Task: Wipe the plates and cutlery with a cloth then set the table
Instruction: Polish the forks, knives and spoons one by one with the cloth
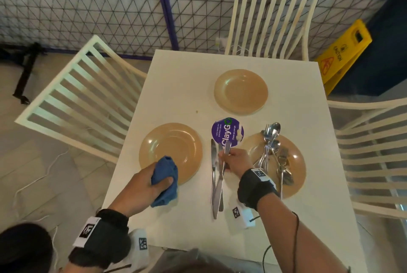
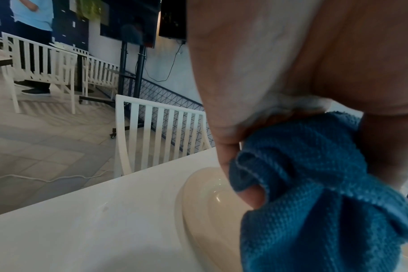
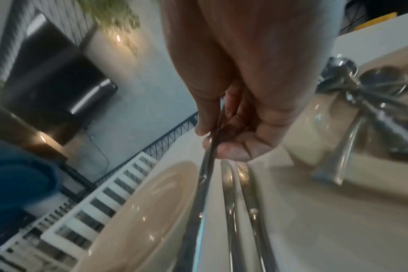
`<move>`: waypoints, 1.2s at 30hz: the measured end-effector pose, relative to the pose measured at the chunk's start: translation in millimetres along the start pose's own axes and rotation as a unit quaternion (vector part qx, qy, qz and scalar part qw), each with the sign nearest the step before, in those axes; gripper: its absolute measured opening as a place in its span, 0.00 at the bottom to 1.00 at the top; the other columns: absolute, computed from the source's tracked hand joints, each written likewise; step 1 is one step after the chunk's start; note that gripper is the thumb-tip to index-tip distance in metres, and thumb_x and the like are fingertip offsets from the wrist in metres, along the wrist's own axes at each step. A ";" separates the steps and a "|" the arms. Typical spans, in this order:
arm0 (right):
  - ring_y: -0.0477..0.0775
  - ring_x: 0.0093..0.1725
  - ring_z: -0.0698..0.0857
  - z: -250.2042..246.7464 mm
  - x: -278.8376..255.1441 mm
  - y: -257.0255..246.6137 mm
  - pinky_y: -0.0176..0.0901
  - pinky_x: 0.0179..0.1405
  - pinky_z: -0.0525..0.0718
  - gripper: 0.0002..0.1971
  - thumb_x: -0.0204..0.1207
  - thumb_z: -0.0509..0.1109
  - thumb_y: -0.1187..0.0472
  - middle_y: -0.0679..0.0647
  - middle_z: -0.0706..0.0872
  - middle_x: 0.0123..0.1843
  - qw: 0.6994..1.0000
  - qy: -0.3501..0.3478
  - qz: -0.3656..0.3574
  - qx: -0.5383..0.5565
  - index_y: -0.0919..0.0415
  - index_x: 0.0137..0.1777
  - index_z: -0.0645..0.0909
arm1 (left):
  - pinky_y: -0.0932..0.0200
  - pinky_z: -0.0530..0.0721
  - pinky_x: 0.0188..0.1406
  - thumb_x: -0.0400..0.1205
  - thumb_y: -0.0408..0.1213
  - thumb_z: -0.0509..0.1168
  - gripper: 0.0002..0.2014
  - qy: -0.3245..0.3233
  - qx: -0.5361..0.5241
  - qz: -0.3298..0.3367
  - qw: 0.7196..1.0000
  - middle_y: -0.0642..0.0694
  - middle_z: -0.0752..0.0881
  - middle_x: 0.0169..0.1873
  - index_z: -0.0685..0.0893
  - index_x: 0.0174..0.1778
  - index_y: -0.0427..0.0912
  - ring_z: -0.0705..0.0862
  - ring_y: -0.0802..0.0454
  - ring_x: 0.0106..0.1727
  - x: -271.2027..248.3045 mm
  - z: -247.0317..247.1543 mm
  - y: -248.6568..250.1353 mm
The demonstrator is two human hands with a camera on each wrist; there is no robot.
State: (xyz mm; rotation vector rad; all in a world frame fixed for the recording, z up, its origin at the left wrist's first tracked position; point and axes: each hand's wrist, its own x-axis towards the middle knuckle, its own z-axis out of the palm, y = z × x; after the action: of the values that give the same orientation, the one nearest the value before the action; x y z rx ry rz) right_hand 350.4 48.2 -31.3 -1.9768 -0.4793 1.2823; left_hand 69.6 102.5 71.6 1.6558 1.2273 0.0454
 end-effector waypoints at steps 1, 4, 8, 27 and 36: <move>0.58 0.36 0.88 10.3 3.8 1.7 0.61 0.51 0.92 0.07 0.79 0.75 0.62 0.58 0.90 0.35 1.000 0.000 0.004 -0.024 0.60 0.38 0.87 | 0.67 0.79 0.50 0.85 0.45 0.70 0.13 0.001 -0.005 -0.002 1.000 0.58 0.90 0.54 0.82 0.65 0.54 0.86 0.70 0.52 2.0 -2.6 -3.9; 0.59 0.40 0.88 34.4 16.0 5.4 0.61 0.54 0.90 0.04 0.76 0.77 0.62 0.61 0.91 0.42 0.998 0.012 0.018 -0.060 0.61 0.44 0.85 | 0.66 0.80 0.52 0.85 0.45 0.70 0.13 0.001 -0.013 0.002 1.000 0.59 0.90 0.54 0.82 0.65 0.56 0.86 0.70 0.54 5.6 -8.4 -11.2; 0.60 0.50 0.87 49.5 25.9 2.7 0.48 0.53 0.86 0.16 0.71 0.80 0.56 0.58 0.89 0.50 0.980 0.034 0.017 -0.197 0.63 0.54 0.85 | 0.65 0.81 0.55 0.85 0.46 0.70 0.13 -0.017 -0.022 0.007 1.000 0.64 0.90 0.53 0.81 0.65 0.58 0.87 0.68 0.56 10.5 -13.4 -20.0; 0.57 0.46 0.85 -52.7 -17.0 15.6 0.46 0.52 0.82 0.07 0.81 0.69 0.52 0.51 0.86 0.46 0.948 0.264 0.063 -0.163 0.52 0.51 0.86 | 0.56 0.81 0.67 0.82 0.52 0.71 0.22 -0.085 -0.016 0.049 0.995 0.61 0.88 0.60 0.77 0.72 0.57 0.85 0.60 0.63 47.5 10.5 7.4; 0.58 0.39 0.91 -104.2 -16.0 103.0 0.52 0.44 0.92 0.20 0.72 0.61 0.52 0.52 0.89 0.49 0.920 0.225 0.161 -0.277 0.46 0.61 0.85 | 0.56 0.83 0.64 0.82 0.48 0.71 0.20 -0.102 -0.025 0.057 0.993 0.57 0.89 0.60 0.79 0.70 0.56 0.87 0.60 0.62 43.2 49.9 34.0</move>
State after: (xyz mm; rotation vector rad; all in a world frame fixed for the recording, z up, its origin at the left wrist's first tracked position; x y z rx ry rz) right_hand 429.3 -69.5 -71.7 -2.8307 -0.3132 0.8730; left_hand 140.9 101.0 51.3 1.6422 0.9704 -0.0222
